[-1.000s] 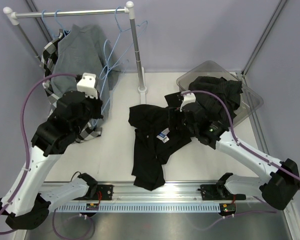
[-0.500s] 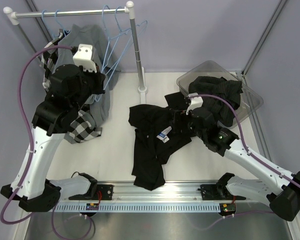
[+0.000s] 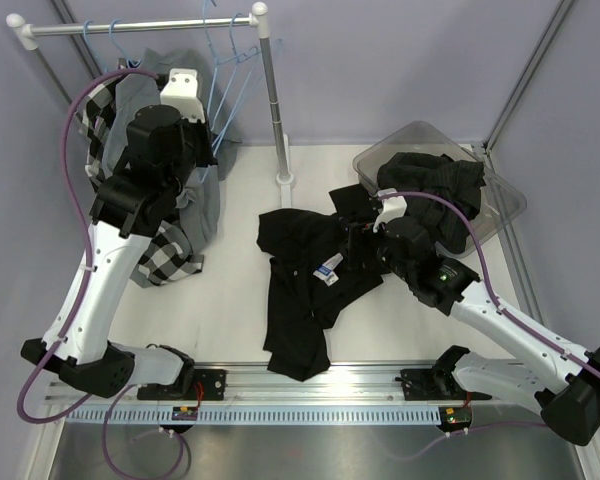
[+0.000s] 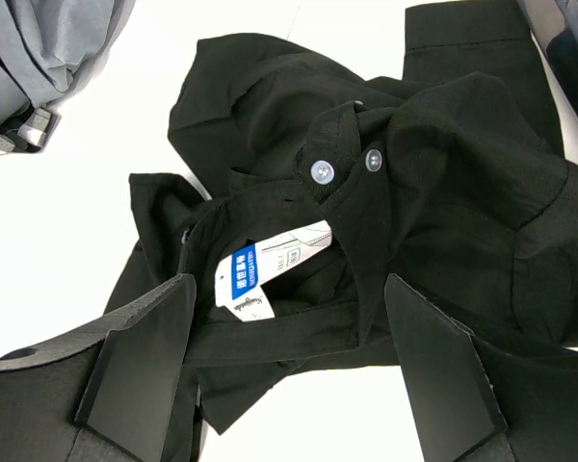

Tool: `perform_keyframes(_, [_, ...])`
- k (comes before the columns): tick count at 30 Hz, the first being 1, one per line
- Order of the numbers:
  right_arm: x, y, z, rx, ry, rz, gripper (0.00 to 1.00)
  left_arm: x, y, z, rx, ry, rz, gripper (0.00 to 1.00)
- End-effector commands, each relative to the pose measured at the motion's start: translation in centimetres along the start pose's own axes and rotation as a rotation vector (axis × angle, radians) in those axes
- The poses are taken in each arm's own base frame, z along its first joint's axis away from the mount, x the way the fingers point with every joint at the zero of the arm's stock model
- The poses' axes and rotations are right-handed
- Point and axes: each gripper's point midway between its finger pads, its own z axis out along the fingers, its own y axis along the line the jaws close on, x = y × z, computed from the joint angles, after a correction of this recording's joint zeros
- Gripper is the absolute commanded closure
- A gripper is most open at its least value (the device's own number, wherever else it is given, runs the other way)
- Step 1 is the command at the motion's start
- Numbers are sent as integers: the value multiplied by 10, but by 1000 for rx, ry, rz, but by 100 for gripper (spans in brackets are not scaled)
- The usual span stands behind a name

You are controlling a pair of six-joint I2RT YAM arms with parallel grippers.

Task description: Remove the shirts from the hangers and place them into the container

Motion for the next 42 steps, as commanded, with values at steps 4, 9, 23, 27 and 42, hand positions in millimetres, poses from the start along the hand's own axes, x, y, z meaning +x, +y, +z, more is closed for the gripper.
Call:
perform_keyframes(4, [-7, 7, -5, -26, -26, 16, 11, -24, 34, 4, -149, -89, -51, 100])
perform_keyframes(9, [-6, 7, -5, -27, -25, 16, 11, -23, 38, 10, -151, -81, -66, 100])
perform_keyframes(23, [-5, 6, -4, -22, -19, 6, 11, -18, 2, 42, 9, -36, -60, 100])
perform_keyframes(27, [-4, 4, -5, -14, -19, 4, 11, -23, -4, 55, 21, -41, -80, 100])
perform_keyframes(42, [1, -3, -9, 9, -15, 1, 10, 16, -5, 102, -37, 63, -103, 100])
